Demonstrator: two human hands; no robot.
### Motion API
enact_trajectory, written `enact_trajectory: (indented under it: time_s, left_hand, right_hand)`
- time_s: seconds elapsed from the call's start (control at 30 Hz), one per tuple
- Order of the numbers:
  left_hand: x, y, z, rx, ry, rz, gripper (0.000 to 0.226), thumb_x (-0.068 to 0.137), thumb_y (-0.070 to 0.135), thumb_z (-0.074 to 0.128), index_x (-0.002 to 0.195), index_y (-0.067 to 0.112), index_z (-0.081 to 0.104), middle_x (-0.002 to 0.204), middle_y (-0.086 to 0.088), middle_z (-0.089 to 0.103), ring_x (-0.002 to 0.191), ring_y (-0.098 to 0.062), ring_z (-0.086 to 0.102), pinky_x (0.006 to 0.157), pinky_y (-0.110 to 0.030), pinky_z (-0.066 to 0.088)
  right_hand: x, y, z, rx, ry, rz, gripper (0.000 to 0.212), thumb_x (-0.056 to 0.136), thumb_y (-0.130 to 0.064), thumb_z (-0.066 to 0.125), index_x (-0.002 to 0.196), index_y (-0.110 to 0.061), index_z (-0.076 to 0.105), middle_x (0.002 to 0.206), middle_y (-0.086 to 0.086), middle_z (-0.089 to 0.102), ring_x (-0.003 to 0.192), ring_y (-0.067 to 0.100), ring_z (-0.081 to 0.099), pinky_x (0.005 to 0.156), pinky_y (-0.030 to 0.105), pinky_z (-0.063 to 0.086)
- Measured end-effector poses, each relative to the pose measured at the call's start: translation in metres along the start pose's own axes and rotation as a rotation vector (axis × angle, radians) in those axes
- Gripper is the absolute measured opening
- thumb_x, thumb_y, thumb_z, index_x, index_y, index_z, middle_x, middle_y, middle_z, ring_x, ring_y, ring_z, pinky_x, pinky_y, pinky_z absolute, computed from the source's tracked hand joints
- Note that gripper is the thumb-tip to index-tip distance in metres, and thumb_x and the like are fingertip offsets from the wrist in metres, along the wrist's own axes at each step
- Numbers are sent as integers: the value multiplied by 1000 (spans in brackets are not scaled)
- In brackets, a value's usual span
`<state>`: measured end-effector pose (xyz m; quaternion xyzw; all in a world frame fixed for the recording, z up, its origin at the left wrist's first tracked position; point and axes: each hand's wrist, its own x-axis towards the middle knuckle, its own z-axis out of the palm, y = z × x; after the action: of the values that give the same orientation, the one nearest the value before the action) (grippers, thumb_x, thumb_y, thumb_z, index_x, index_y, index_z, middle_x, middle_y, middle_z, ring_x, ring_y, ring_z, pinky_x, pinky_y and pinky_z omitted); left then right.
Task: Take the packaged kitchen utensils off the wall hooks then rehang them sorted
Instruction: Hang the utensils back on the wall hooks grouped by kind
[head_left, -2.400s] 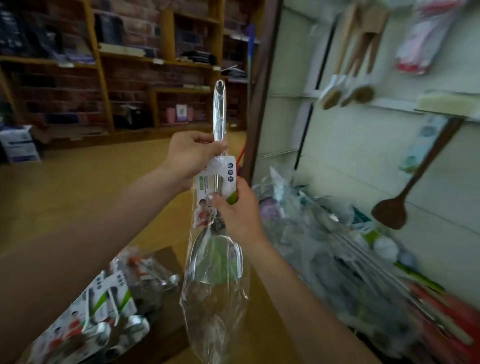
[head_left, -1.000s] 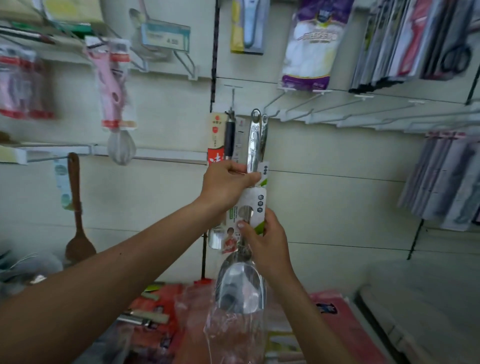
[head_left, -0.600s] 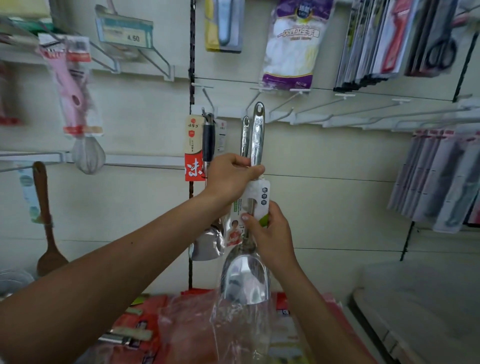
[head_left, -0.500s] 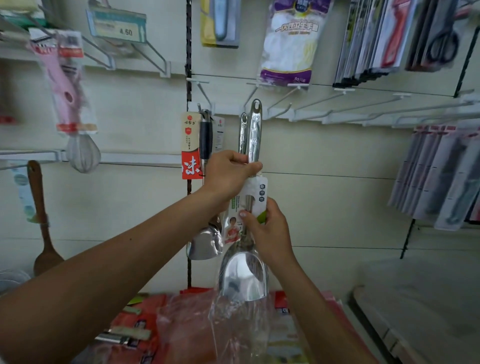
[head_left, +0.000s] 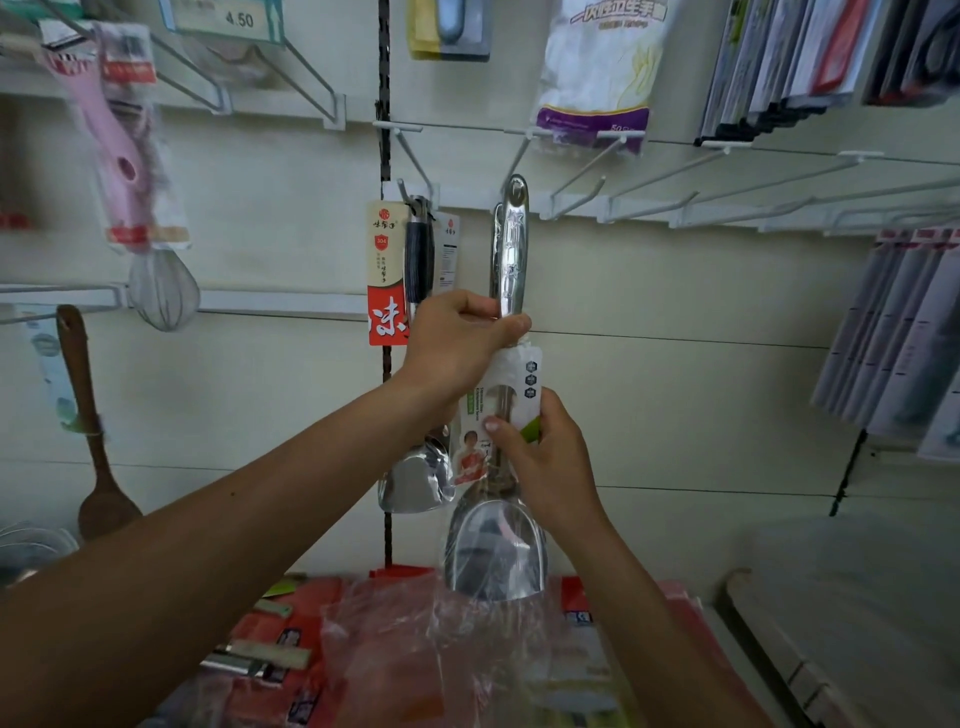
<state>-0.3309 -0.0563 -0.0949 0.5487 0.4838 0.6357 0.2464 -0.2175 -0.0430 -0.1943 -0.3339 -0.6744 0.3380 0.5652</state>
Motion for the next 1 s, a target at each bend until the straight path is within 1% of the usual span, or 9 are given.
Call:
enact_trajectory:
  time_s: [0.13, 0.2, 0.33, 0.43, 0.57, 0.7, 0.83, 0.93, 1.0]
  left_hand:
    - [3, 0, 0, -10, 2, 9, 21, 81, 21, 80, 92, 15, 63, 86, 0, 67, 74, -11, 67, 60, -18, 53]
    - [4, 0, 1, -15, -2, 13, 21, 81, 21, 79, 93, 15, 63, 87, 0, 67, 75, -10, 67, 60, -17, 52]
    - [7, -3, 2, -19, -9, 6, 27, 81, 21, 79, 99, 10, 64, 92, -5, 68, 81, -18, 69, 66, -22, 56]
    - [10, -8, 2, -18, -4, -24, 26, 80, 21, 80, 97, 10, 64, 95, -9, 69, 81, -21, 70, 65, -25, 58]
    - [18, -13, 7, -21, 5, -49, 30, 80, 19, 80, 102, 6, 64, 94, -9, 67, 76, -19, 68, 66, -26, 58]
    - [34, -17, 12, -24, 11, -71, 31, 80, 17, 80, 103, 4, 64, 96, -12, 68, 78, -22, 69, 70, -31, 60]
    - [53, -25, 16, -1, 20, -71, 29, 81, 17, 79, 103, 3, 65, 93, -10, 68, 78, -23, 70, 66, -29, 60]
    - [68, -34, 20, 5, 27, -77, 30, 82, 17, 79, 104, 2, 65, 89, -9, 69, 72, -20, 70, 57, -24, 57]
    - [75, -38, 21, 8, 34, -77, 29, 81, 18, 79, 103, 4, 64, 88, -7, 68, 71, -18, 69, 56, -23, 56]
  right_hand:
    - [4, 0, -2, 5, -12, -6, 25, 94, -18, 68, 116, -15, 57, 92, -9, 67, 77, -4, 64, 64, 13, 50]
    - [5, 1, -2, 14, -5, -6, 25, 94, -17, 67, 117, -14, 57, 93, -9, 67, 77, -5, 64, 64, 12, 49]
    - [6, 5, -3, 20, -16, 0, 25, 94, -17, 67, 117, -14, 57, 95, -9, 68, 78, -5, 65, 64, 12, 50]
    - [5, 10, -2, 20, -26, -2, 25, 94, -18, 67, 117, -16, 58, 98, -9, 69, 82, -3, 67, 66, 13, 52]
    - [14, 15, -1, 13, -21, 6, 26, 94, -18, 67, 118, -13, 58, 98, -7, 69, 79, -6, 65, 63, 11, 49]
    - [28, 22, 1, 0, -4, 2, 23, 94, -16, 67, 116, -13, 58, 93, -8, 68, 75, -7, 64, 63, 11, 48]
    - [48, 32, 4, 3, 0, 14, 23, 94, -16, 67, 116, -13, 58, 95, -8, 68, 76, -8, 64, 63, 10, 48]
    - [65, 43, 5, 7, 0, 26, 22, 95, -17, 67, 115, -16, 58, 97, -8, 68, 77, -7, 65, 64, 10, 50]
    - [72, 48, 6, 8, 5, 28, 20, 95, -17, 66, 113, -18, 57, 97, -10, 68, 79, -6, 66, 65, 11, 51]
